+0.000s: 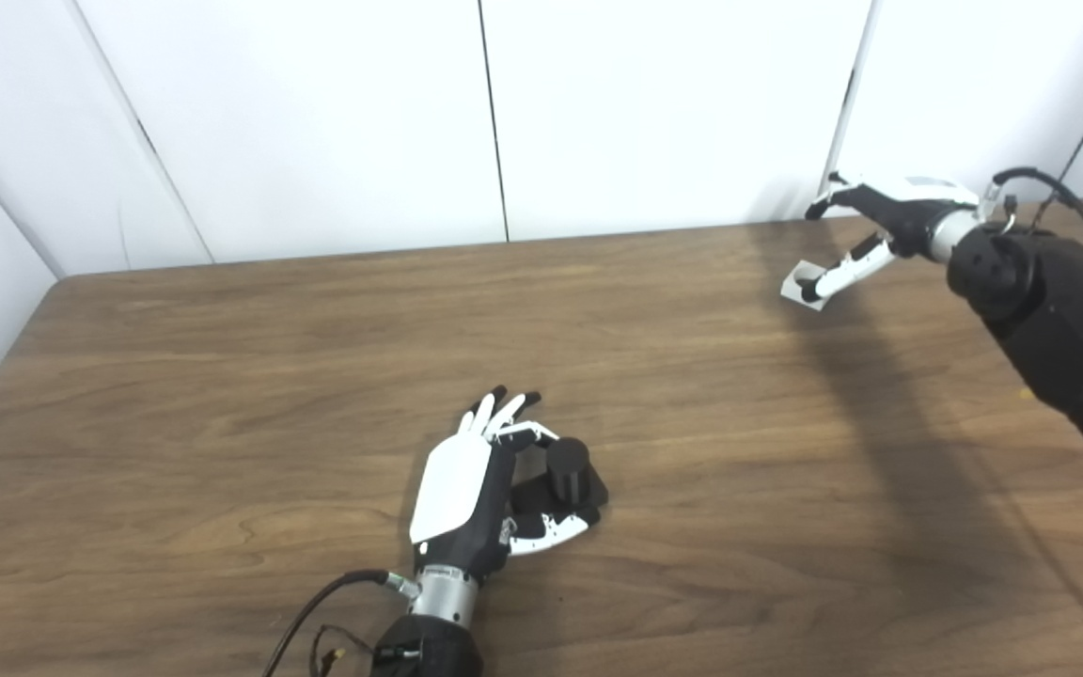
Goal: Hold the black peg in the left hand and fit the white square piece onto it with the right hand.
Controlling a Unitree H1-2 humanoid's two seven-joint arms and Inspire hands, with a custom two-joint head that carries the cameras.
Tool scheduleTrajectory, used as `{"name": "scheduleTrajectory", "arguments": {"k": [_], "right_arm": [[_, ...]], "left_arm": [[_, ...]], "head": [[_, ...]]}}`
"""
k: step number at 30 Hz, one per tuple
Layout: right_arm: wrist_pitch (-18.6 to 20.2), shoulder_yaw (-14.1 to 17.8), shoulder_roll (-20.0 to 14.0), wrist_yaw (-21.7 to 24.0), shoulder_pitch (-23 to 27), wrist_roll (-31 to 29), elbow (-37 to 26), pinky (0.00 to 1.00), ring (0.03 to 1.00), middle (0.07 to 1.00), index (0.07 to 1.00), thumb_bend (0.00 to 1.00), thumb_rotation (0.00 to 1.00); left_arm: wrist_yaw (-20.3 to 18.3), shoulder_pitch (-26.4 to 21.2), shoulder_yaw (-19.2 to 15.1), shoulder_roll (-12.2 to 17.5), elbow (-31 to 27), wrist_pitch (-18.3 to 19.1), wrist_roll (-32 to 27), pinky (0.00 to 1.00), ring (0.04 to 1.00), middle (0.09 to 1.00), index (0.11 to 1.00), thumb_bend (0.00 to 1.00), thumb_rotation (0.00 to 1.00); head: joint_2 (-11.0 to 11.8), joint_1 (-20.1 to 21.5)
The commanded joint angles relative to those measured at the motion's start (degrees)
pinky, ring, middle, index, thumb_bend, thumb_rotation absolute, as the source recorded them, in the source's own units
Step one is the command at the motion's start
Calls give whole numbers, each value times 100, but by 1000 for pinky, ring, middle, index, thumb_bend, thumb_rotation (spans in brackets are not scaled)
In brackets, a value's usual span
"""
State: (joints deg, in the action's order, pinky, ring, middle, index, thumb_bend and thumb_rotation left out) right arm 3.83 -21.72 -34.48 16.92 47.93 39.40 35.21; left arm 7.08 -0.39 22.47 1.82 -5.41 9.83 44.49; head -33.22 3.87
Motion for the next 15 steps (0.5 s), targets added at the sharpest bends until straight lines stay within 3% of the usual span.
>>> {"name": "scheduleTrajectory", "arguments": {"k": [1,8,15], "right_arm": [[-75,23,-74,-87,423,53,17,1000,1000,1000,787,893,416],[2,-27,-1,-159,523,160,209,1000,1000,1000,755,886,422],[115,-54,119,-245,569,290,324,1000,1000,1000,708,937,514]], "left_arm": [[-202,147,-1,123,173,218,107,1000,1000,915,492,524,69],[-230,154,3,111,160,252,107,1000,1000,916,491,524,68],[-252,162,1,108,134,267,103,1000,1000,917,492,524,69]], "head": [[-14,8],[-26,29],[-40,42]]}}
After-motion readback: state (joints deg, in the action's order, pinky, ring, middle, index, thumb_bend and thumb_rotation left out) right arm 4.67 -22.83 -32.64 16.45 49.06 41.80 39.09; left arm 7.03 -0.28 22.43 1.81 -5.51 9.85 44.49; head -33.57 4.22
